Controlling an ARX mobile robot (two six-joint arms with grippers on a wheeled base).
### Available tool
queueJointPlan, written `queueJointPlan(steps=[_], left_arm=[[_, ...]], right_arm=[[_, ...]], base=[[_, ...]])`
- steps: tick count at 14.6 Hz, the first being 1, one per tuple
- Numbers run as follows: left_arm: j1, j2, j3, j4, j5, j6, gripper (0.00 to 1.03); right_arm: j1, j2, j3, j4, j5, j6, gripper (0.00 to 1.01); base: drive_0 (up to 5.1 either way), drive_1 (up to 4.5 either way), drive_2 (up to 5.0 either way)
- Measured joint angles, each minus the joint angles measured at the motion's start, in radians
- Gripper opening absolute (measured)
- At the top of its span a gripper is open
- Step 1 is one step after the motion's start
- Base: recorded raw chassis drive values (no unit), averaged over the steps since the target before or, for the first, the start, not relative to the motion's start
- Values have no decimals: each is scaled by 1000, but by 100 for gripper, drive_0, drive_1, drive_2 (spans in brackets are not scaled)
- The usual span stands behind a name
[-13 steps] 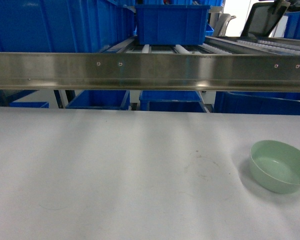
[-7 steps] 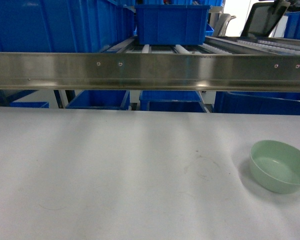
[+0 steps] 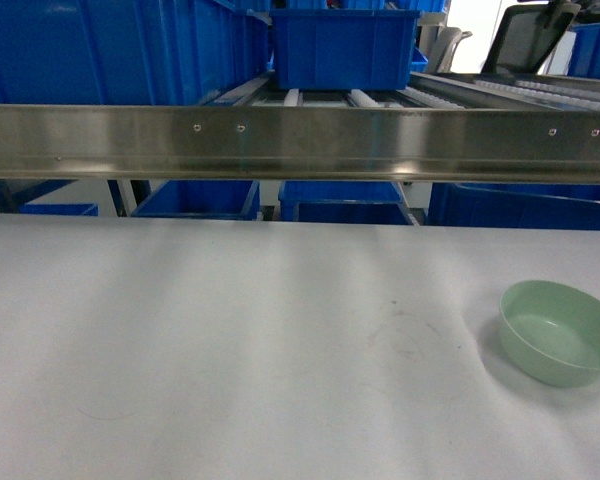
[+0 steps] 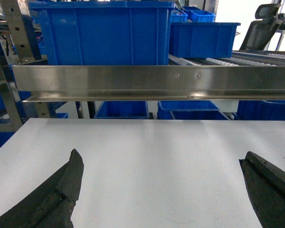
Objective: Place green bowl on second shelf with right arm
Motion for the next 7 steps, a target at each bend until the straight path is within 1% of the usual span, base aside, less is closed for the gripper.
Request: queueJointPlan(steps=[3, 4, 5, 6, 7], left_arm=[[0, 0, 0, 0, 0, 0, 98], [0, 0, 0, 0, 0, 0, 98], [0, 0, 0, 0, 0, 0, 98], [0, 0, 0, 0, 0, 0, 98], [0, 0, 0, 0, 0, 0, 98]], right_arm=[[0, 0, 0, 0, 0, 0, 98], [23, 13, 0, 40, 29, -3, 98], [74, 80, 0, 124, 65, -6, 98], [108, 149, 0, 172, 92, -11, 98], [127, 203, 0, 213, 116, -13, 98]], base=[[0, 0, 0], [0, 0, 0], [0, 0, 0], [0, 0, 0], [0, 0, 0]])
